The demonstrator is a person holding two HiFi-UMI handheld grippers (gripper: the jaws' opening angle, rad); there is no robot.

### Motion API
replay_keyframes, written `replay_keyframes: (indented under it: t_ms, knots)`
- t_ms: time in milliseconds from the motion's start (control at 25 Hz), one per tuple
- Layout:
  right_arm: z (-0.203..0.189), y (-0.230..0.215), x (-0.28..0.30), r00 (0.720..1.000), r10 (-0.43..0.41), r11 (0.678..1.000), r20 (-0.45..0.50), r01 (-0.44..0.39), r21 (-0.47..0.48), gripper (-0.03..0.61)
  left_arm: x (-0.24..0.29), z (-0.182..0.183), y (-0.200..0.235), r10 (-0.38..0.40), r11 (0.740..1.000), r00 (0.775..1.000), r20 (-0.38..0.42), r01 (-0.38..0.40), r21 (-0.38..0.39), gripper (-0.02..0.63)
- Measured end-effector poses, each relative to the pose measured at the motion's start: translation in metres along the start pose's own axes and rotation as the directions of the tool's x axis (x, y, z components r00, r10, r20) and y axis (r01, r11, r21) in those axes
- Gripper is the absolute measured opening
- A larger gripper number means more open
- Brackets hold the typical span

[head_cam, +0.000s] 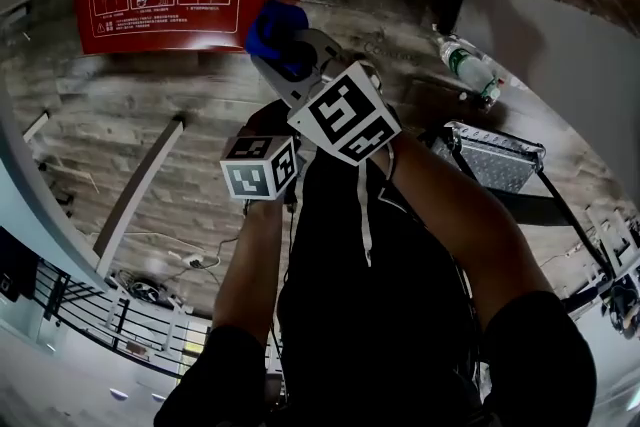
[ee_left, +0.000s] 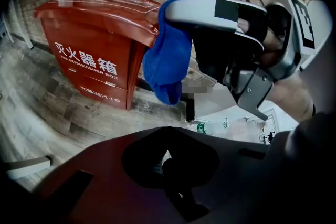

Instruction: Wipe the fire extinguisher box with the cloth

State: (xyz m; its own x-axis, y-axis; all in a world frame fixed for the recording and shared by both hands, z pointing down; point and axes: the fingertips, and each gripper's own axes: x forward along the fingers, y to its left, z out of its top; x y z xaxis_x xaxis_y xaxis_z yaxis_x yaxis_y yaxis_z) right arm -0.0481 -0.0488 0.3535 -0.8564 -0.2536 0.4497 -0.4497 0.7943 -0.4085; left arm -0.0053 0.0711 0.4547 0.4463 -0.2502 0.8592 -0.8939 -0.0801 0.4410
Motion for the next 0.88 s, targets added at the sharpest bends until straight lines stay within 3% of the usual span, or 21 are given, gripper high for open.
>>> replay_keyframes:
  t_ms: [240, 480, 680, 880]
  knots:
    - [0.019, -0.067, 0.0, 0.993, -0.1, 0.994, 0.056, 0.096, 0.059, 0.041, 0.006, -0.006, 0.005, -0.002, 1.0, 1.0, -0.012, 0.002, -0.006, -0.002]
    - [0.035, -0.144, 0.013, 0.978, -0.205, 0.979, 0.043, 0.205, -0.003, 0.041, 0.005, -0.001, 0.009, -0.013, 1.0, 1.0, 0.001, 0.013, 0.003, -0.002]
    - [0.016, -0.163, 0.039, 0.98, -0.181, 0.974, -0.08, 0.168, -0.151, 0.041, 0.002, -0.003, 0.006, -0.027, 0.999, 1.0, -0.014, 0.028, 0.045, -0.002]
    - [0.007, -0.154, 0.046, 0.987, -0.126, 0.99, -0.1, 0.119, -0.079, 0.041, -0.002, -0.006, 0.008, -0.029, 0.997, 0.999, -0.022, 0.031, 0.071, -0.002]
